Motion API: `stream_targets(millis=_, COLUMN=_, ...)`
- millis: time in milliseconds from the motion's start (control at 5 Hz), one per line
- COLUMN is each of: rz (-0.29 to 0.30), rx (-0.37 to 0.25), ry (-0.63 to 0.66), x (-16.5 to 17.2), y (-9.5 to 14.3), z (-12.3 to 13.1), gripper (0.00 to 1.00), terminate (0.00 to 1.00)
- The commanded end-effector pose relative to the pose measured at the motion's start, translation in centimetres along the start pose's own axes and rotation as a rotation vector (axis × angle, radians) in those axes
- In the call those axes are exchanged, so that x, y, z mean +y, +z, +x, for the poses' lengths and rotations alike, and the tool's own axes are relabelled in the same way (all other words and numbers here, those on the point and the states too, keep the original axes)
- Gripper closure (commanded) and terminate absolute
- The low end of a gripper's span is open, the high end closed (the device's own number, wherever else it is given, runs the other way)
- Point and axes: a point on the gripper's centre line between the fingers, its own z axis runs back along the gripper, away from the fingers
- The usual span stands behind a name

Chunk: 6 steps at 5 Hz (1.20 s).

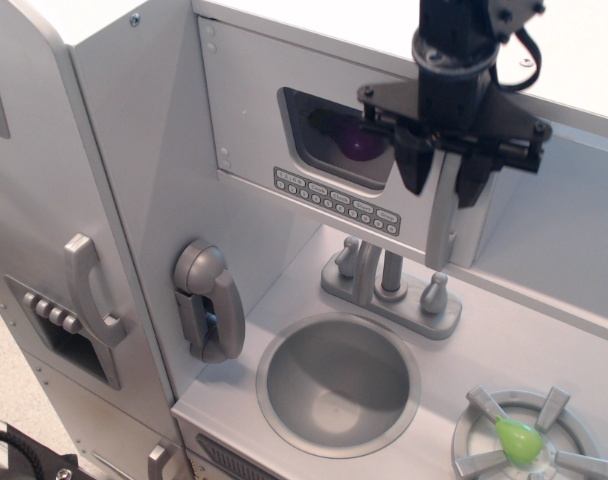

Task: Open microwave

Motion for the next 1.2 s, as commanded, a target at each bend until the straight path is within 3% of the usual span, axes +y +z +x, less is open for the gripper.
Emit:
stream_targets(millis=0, rz=-0.038, rx=-0.038, ry=0.010, x=0.7, y=2.1, z=-0.8, gripper=1.00, terminate=0.00)
stream_targets(millis=400, rz=-0.027, rx=-0.013, ry=-0.008, x=2.0, y=3.4, z=-3.2, gripper=1.00, terminate=0.00)
stream_targets(millis=600, rz=-0.007, rx=0.186, ry=-0.038, x=2.5, y=4.2, z=-5.2, gripper=0.00, terminate=0.00)
stream_targets(millis=800, rz=-0.031, rx=0.260, ry=-0.106, x=-0.4, y=4.8, z=-6.8, gripper=0.00, terminate=0.00)
stream_targets(millis=1000, rz=-0.065, rx=0.261, ry=-0.081, x=-4.7, y=5.2, z=-5.7, gripper=0.00, terminate=0.00)
